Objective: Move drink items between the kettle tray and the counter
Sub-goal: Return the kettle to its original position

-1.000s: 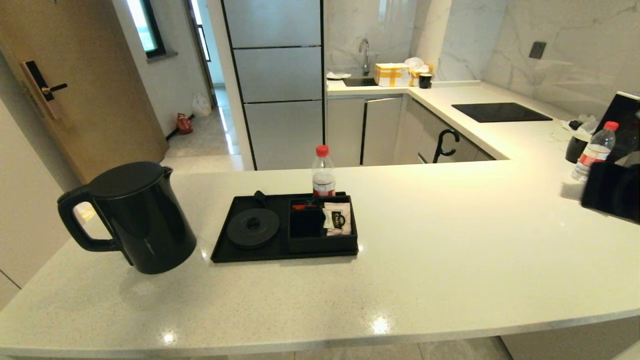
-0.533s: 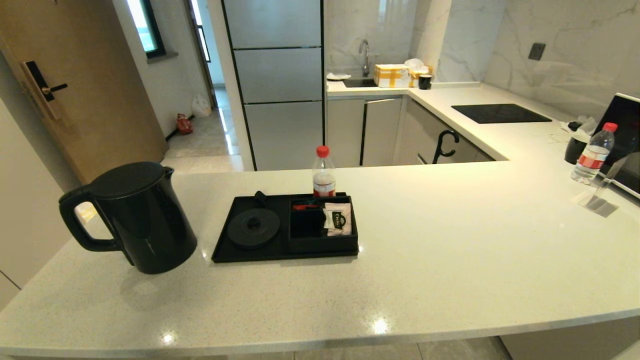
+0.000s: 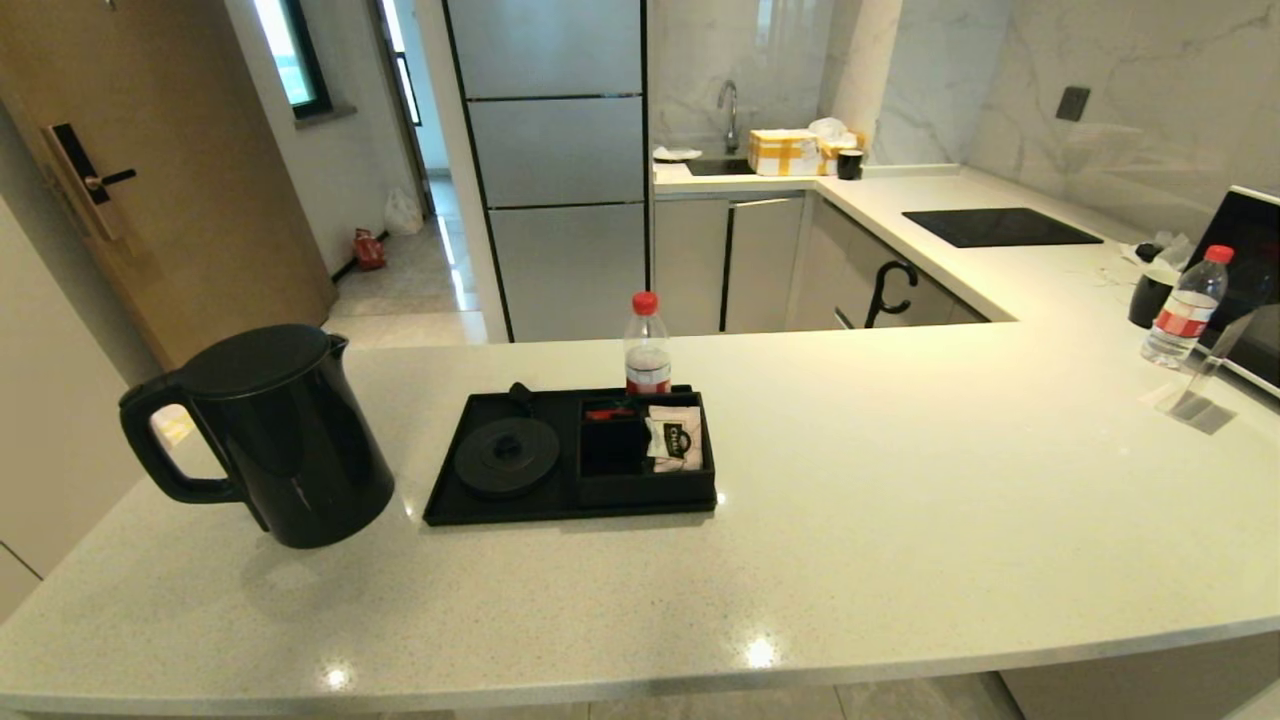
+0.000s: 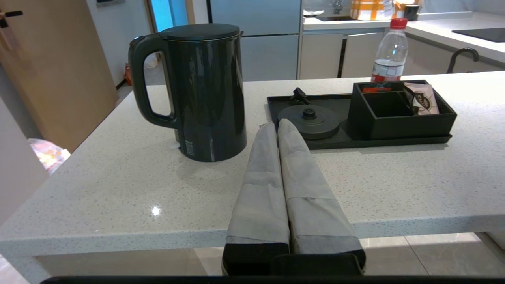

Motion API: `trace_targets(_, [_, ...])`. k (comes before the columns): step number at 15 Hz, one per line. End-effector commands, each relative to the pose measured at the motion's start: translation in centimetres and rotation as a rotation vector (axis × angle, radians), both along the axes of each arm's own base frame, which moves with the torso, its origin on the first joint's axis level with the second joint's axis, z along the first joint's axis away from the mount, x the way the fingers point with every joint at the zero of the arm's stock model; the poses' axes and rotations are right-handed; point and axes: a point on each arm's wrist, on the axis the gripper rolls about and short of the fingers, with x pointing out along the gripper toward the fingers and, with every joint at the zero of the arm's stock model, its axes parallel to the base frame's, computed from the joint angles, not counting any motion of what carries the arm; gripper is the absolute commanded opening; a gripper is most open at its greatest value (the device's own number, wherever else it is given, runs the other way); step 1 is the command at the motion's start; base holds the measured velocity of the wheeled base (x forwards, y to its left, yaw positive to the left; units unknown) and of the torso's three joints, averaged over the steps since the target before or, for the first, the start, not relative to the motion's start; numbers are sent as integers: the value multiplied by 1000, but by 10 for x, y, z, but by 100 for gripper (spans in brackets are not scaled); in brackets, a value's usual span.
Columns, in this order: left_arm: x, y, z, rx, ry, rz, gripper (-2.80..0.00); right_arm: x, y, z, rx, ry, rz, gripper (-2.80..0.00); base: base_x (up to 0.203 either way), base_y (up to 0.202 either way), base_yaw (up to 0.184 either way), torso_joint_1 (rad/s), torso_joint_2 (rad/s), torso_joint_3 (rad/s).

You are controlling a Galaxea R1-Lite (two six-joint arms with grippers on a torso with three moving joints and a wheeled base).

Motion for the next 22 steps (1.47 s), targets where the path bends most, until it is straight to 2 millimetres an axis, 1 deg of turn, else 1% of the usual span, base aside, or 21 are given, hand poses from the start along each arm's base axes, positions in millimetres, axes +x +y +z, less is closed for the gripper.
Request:
trace_targets(1, [3, 0, -11, 0, 38, 0, -280, -7, 0, -10, 4, -47, 6, -280, 0, 0, 0, 0, 0, 0])
trace_targets(4, [4, 0, -11, 0, 39, 0, -280, -4, 0, -10, 5, -57, 20, -280, 0, 0, 0, 0, 0, 0])
trace_targets(5, [3, 0, -11, 0, 38, 2, -280, 5, 1, -9, 3, -107, 43, -280, 0, 0, 0, 0, 0, 0])
trace_targets(6, [3, 0, -11, 0, 38, 0, -280, 21, 1, -10, -2, -183, 63, -280, 0, 0, 0, 0, 0, 0])
trace_targets(7, [3, 0, -11, 0, 38, 0, -280, 39, 1, -19, -8, -227, 82, -280, 0, 0, 0, 0, 0, 0])
trace_targets(8, [4, 0, -11, 0, 38, 0, -280, 53, 2, -26, -18, -295, 100, -280, 0, 0, 0, 0, 0, 0])
trace_targets(10, [4, 0, -11, 0, 38, 1, -280, 80, 2, -56, -93, -319, 118, -280, 0, 0, 0, 0, 0, 0])
trace_targets(11, [3, 0, -11, 0, 38, 2, -280, 88, 2, -69, -143, -351, 132, -280, 0, 0, 0, 0, 0, 0])
trace_targets(12, [4, 0, -11, 0, 39, 2, -280, 91, 3, -73, -174, -397, 143, -280, 0, 0, 0, 0, 0, 0])
trace_targets(13, [4, 0, -11, 0, 38, 1, -280, 91, 3, -74, -191, -408, 161, -280, 0, 0, 0, 0, 0, 0])
trace_targets(15, [3, 0, -11, 0, 38, 0, -280, 93, 5, -81, -208, -317, 228, -280, 0, 0, 0, 0, 0, 0])
trace_targets(16, [4, 0, -11, 0, 39, 0, -280, 93, 5, -83, -217, -303, 243, -280, 0, 0, 0, 0, 0, 0])
trace_targets(18, [4, 0, -11, 0, 39, 0, -280, 95, 7, -95, -264, -182, 336, -280, 0, 0, 0, 0, 0, 0])
trace_targets(22, [4, 0, -11, 0, 39, 0, -280, 95, 7, -95, -261, -181, 336, -280, 0, 0, 0, 0, 0, 0])
